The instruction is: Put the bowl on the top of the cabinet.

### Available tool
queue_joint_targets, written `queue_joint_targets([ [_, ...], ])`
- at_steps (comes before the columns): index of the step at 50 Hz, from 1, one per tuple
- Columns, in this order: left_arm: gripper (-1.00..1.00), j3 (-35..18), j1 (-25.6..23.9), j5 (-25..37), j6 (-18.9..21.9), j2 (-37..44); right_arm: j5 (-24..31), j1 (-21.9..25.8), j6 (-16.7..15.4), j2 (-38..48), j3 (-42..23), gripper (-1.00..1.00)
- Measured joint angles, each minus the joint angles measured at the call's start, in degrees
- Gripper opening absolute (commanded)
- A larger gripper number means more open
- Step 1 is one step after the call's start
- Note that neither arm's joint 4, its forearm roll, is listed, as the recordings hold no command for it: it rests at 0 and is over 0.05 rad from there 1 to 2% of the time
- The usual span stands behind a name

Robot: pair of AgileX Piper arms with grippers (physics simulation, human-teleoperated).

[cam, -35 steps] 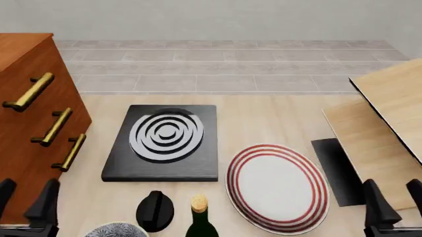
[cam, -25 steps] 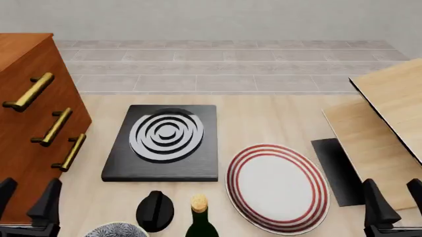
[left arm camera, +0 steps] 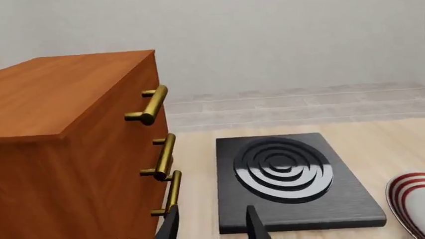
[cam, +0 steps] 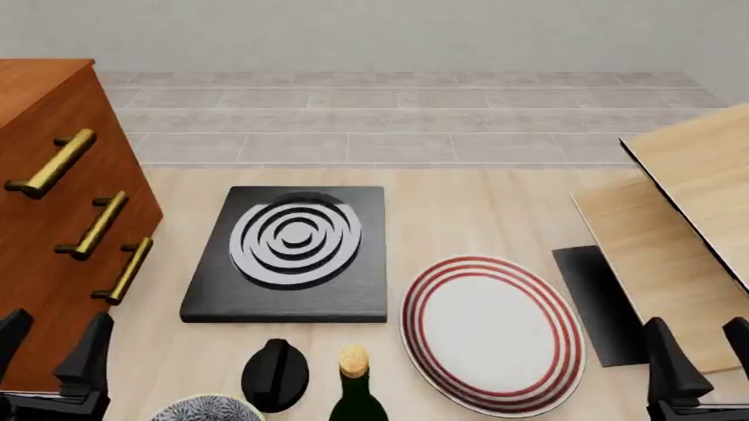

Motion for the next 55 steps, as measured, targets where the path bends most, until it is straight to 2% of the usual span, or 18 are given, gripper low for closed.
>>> queue_joint_targets([
  [17,1.0,-2.76,-0.16,12.01,2.41,-3.99,0.26,0.01,-0.02,-0.08,-0.18,1.0],
  [37,1.0,-14.56,-5.15,32.36,5.12,-5.97,0.42,0.01,-0.01,-0.07,-0.35,1.0],
  [55,1.0,-20.68,-8.4,44.67,4.53,-6.22,0.11,0.0,0.01,0.0,-0.09,1.0],
])
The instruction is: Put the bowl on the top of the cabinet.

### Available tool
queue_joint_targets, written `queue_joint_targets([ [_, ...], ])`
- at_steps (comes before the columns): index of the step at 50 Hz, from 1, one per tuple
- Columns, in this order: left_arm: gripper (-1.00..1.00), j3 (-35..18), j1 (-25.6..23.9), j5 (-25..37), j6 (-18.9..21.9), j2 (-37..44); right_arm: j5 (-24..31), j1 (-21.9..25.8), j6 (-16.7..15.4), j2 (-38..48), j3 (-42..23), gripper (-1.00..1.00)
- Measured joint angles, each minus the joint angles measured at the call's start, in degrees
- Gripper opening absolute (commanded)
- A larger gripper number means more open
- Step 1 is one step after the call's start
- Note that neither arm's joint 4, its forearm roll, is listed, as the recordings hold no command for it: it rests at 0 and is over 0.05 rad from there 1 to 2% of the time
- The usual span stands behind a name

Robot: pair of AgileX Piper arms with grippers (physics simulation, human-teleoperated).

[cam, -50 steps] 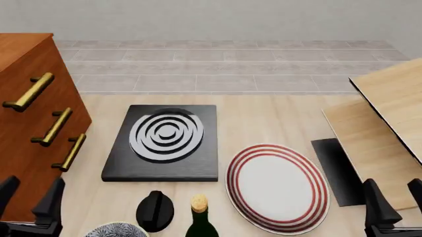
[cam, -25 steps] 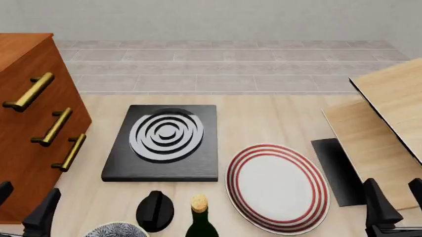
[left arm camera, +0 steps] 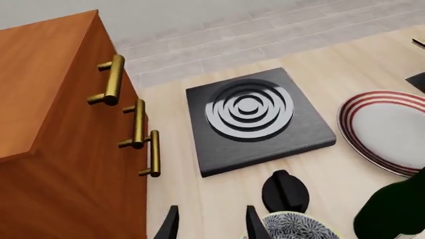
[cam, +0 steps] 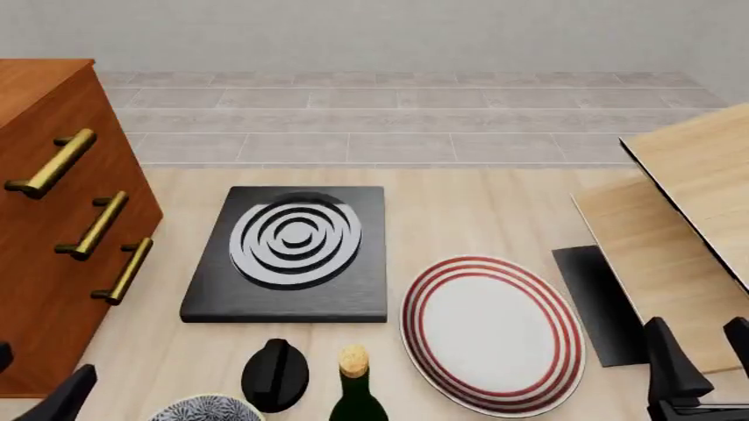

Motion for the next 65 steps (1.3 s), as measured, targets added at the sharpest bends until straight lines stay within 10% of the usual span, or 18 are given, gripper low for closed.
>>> queue_joint_targets([
  [65,1.0,-5.4,-13.52,16.66,-5.17,6.06,-0.06,0.0,0.0,0.01,0.05,1.0],
])
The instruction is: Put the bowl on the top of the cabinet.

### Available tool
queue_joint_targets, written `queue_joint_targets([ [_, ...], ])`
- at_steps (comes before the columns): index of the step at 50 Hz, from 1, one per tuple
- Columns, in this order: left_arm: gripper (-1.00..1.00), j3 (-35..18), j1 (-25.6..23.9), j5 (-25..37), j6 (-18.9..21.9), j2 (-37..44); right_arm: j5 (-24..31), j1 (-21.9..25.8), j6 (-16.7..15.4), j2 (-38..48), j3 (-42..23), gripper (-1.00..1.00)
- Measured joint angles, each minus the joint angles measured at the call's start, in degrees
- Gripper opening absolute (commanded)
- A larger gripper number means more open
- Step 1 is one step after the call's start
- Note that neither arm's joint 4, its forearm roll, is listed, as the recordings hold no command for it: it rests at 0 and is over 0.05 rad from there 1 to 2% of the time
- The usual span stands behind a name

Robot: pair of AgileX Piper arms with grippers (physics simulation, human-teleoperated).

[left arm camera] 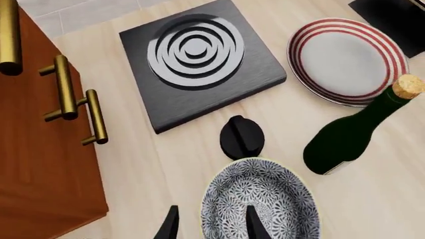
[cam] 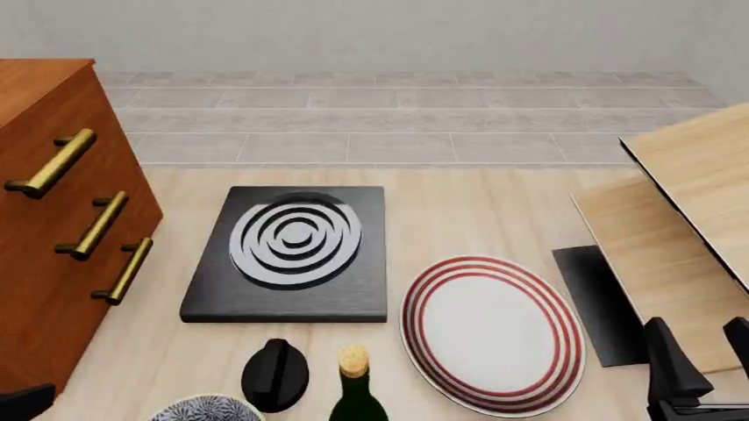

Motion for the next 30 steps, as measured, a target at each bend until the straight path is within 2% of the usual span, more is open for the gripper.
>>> queue_joint_targets([
  [10,1.0,0.82,-2.46,0.67,-0.82,1.55,0.0,0.0,0.0,0.0,0.0,1.0],
  [30,1.0,4.5,-4.72,0.32,0.26,3.2,0.0,0.0,0.0,0.0,0.0,1.0],
])
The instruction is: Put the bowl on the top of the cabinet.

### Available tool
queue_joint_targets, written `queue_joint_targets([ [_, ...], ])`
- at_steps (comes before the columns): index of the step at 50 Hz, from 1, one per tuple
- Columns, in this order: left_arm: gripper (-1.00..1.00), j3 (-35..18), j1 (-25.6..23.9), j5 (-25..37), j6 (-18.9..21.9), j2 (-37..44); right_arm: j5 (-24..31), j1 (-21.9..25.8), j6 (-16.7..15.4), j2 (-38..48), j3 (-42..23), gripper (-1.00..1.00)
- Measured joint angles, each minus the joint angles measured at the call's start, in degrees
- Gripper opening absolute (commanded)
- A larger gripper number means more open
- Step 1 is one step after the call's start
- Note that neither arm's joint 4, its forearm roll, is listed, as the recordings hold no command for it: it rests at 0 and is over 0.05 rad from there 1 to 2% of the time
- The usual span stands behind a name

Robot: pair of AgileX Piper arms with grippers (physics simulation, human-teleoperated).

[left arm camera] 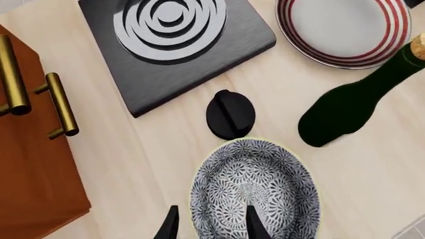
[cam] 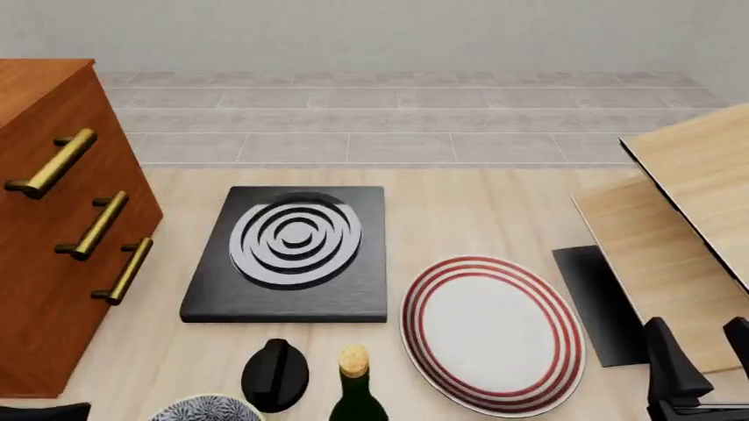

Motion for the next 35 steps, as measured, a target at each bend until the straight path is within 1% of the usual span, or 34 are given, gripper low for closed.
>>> queue_joint_targets([
  [10,1.0,1.45,-0.33,-0.27,0.56,0.23,0.0,0.0,0.0,0.0,0.0,1.0],
  [35,1.0,5.59,1.52,-4.23,-0.73,2.33,0.0,0.0,0.0,0.0,0.0,1.0],
])
